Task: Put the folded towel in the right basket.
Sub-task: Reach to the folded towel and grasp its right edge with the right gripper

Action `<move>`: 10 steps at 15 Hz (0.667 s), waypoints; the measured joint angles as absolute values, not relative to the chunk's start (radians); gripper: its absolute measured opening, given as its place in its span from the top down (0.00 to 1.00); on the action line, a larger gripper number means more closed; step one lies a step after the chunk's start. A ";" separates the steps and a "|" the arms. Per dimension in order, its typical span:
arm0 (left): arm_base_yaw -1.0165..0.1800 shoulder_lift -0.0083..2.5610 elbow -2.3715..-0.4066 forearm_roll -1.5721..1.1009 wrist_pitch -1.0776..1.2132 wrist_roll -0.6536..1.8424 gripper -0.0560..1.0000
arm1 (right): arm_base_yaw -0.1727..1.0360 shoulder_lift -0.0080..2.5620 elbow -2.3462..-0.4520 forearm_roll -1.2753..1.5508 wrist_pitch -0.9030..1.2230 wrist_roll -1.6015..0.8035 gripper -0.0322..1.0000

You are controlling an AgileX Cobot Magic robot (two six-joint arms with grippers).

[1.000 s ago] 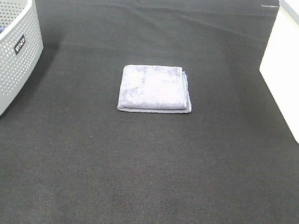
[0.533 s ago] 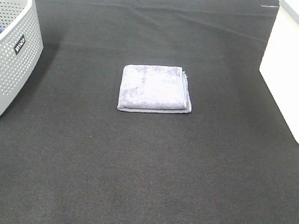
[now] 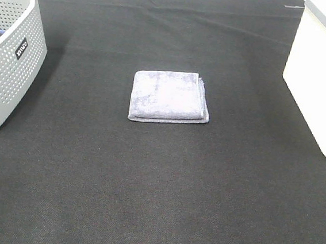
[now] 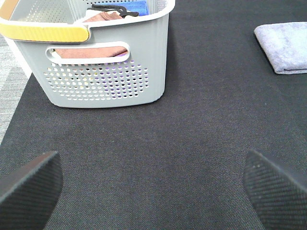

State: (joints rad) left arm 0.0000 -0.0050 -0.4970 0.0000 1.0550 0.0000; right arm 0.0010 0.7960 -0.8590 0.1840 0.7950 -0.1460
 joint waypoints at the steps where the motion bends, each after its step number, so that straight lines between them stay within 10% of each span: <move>1: 0.000 -0.005 -0.497 0.000 1.055 0.000 0.03 | 0.001 0.796 -0.859 0.184 0.795 -0.146 0.35; 10: 0.000 -0.005 -0.497 0.000 1.055 0.000 0.03 | 0.042 1.546 -1.539 0.379 1.023 -0.235 0.35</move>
State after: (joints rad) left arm 0.0000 -0.0050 -0.4970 0.0000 1.0550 0.0000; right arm 0.0420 1.5460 -1.5390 0.3790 1.0230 -0.2350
